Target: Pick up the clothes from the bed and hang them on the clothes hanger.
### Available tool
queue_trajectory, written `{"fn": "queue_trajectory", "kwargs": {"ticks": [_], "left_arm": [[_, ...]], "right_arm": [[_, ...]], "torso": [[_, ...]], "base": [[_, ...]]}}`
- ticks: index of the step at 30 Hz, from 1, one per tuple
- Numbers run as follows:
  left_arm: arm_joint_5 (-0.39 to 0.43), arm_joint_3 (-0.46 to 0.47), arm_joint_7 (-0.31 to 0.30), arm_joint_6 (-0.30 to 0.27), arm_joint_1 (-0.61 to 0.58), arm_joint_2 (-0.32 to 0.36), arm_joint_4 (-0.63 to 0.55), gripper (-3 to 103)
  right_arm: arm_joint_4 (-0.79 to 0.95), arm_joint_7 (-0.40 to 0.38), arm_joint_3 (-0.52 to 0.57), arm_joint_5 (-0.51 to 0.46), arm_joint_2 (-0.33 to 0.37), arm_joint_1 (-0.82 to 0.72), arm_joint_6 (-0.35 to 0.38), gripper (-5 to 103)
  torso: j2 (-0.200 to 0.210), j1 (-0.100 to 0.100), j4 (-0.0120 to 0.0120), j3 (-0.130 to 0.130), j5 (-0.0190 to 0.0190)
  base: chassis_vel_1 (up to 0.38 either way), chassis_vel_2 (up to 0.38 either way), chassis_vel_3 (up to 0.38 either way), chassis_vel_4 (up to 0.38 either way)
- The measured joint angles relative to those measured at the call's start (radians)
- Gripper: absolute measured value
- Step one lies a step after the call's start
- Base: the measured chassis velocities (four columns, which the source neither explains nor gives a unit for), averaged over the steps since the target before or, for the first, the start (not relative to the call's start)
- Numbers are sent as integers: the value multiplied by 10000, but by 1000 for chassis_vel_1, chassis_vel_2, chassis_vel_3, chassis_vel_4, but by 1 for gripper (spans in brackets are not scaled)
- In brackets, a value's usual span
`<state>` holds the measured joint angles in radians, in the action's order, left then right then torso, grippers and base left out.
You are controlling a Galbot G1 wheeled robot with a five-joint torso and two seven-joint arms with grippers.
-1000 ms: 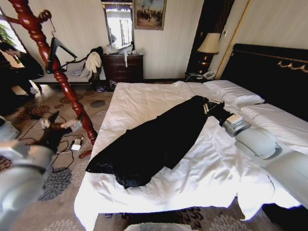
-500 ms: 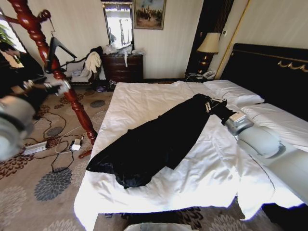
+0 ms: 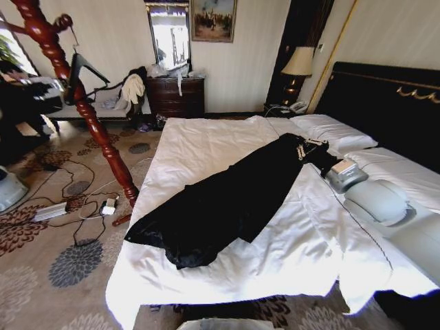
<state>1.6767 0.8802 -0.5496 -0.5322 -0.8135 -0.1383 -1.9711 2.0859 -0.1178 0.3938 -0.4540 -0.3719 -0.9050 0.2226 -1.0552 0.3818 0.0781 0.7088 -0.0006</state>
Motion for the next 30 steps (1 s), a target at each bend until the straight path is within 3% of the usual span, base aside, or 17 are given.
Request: {"fn": "queue_trajectory", "kwargs": {"ticks": [3,5,8,15,17,21,24,25,29,30], "left_arm": [[-35,64,9,17,-52,101,346,100],[-84,4,-8,41,29,142,694,100],[-301,-175,304,204,96,305,1093,100],[-350,-262,793,477,32,462,1624,100],[-522,-469,832,484,-74,133,1584,100],[-993,-959,805,605,-192,-884,1282,100],[-1919,-2060,1205,1458,263,-1989,1306,100],[-1919,-2060,1205,1458,263,-1989,1306,100],[-2876,-4771,1609,2272,2584,-3635,2216,100],[-2876,-4771,1609,2272,2584,-3635,2216,100]], "right_arm": [[-372,18,-1777,-14,-703,1836,-12,0],[-554,-3,-2708,-77,-1141,2838,11,0],[-666,-38,-3292,-120,-1414,3407,76,0],[-824,-49,-3427,-94,-1489,3494,80,0],[-857,-49,-3418,-94,-1502,3516,72,0],[-891,-49,-3403,-127,-1501,3624,71,0],[-962,-48,-3444,-155,-1474,3723,71,0],[-962,-48,-3444,-155,-1474,3723,71,0],[-987,-61,-3526,-214,-1432,3763,98,0],[-987,-61,-3526,-214,-1432,3763,98,0]], "torso": [[1,-1,2,1,7],[2,2,-11,2,7],[2,3,-13,2,-9],[1,0,5,1,12],[0,-1,-5,1,6],[1,-1,-3,1,2],[0,0,-2,1,3],[0,0,-2,1,3],[1,0,-3,2,3],[1,0,-3,2,3]], "base": [[0,0,0,0],[0,0,0,0],[0,0,0,0],[0,0,0,0],[0,0,0,0],[0,0,0,0],[0,0,0,0],[0,0,0,0],[0,0,0,0],[0,0,0,0]]}}
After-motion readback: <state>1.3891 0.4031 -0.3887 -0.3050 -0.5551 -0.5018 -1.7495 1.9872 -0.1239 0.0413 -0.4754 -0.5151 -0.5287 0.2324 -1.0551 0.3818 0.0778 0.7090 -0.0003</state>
